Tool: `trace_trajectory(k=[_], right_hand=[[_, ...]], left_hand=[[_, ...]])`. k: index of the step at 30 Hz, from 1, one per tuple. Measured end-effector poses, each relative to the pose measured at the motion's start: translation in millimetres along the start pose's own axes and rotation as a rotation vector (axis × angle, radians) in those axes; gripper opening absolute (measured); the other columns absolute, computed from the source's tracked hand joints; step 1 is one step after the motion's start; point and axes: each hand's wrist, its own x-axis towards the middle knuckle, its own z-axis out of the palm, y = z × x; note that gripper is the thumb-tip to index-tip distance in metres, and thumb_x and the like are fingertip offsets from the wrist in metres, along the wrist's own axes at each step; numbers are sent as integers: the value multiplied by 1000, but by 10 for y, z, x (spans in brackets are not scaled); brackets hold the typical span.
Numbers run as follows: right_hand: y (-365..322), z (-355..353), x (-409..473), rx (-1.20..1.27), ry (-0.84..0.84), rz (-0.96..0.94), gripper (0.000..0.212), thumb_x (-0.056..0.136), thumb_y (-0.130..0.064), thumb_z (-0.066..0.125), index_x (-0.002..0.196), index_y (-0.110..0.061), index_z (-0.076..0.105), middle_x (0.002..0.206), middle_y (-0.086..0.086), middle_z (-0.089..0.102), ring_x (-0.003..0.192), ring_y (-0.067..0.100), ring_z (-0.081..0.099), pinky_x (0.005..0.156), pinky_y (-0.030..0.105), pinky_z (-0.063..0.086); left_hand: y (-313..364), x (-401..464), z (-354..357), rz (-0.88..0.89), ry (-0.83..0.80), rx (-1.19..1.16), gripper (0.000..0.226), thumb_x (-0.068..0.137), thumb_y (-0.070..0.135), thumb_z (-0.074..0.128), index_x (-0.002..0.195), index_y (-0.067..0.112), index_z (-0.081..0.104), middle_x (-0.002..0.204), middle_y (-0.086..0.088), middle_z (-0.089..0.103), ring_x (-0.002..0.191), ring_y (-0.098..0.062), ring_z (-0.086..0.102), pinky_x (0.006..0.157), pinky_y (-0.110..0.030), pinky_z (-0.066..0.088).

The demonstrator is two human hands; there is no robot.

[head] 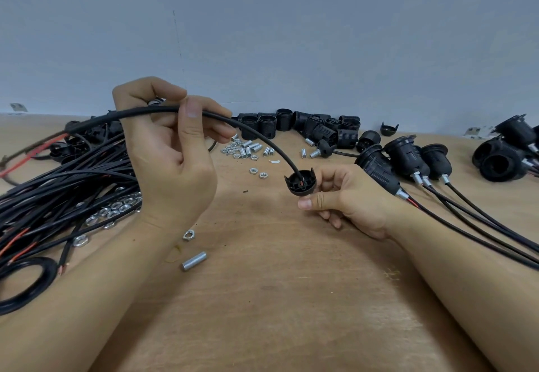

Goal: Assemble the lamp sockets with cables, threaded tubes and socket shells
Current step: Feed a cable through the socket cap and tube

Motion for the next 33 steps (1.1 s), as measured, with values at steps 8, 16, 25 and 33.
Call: trace_trajectory(k=[8, 16, 25, 33], right_hand=[[-5, 5, 2, -10, 16, -14, 35, 59, -22, 84, 74, -6, 57, 56, 6, 56, 44, 14, 47, 35, 21, 38], [-15, 6, 1, -9, 14, -1, 35, 58, -24, 85, 72, -8, 57, 62, 12, 57, 47, 16, 48, 36, 22, 39], [-20, 8, 0, 12, 12, 2, 32, 59, -22, 84, 69, -10, 56, 60, 8, 59, 45, 14, 49, 36, 21, 39], [-45, 14, -18, 18, 28, 13, 33, 58, -22, 83, 69, -9, 55, 63, 11, 58, 46, 16, 48, 35, 21, 39]], left_hand=[[-7, 0, 5, 18, 4, 6, 25, 103, -3, 39, 101, 20, 30, 83, -15, 66, 58, -21, 67, 59, -34, 55], [-5, 4, 10, 29, 7, 31, 26, 103, -4, 40, 102, 20, 31, 83, -15, 65, 61, -21, 68, 61, -34, 56], [21, -1, 1, -9, -9, 7, 21, 103, -4, 38, 104, 15, 30, 82, -16, 66, 59, -21, 68, 58, -31, 53], [23, -10, -31, -9, -82, -35, 24, 102, -10, 33, 101, 13, 28, 74, -13, 62, 49, -20, 56, 50, -33, 46]])
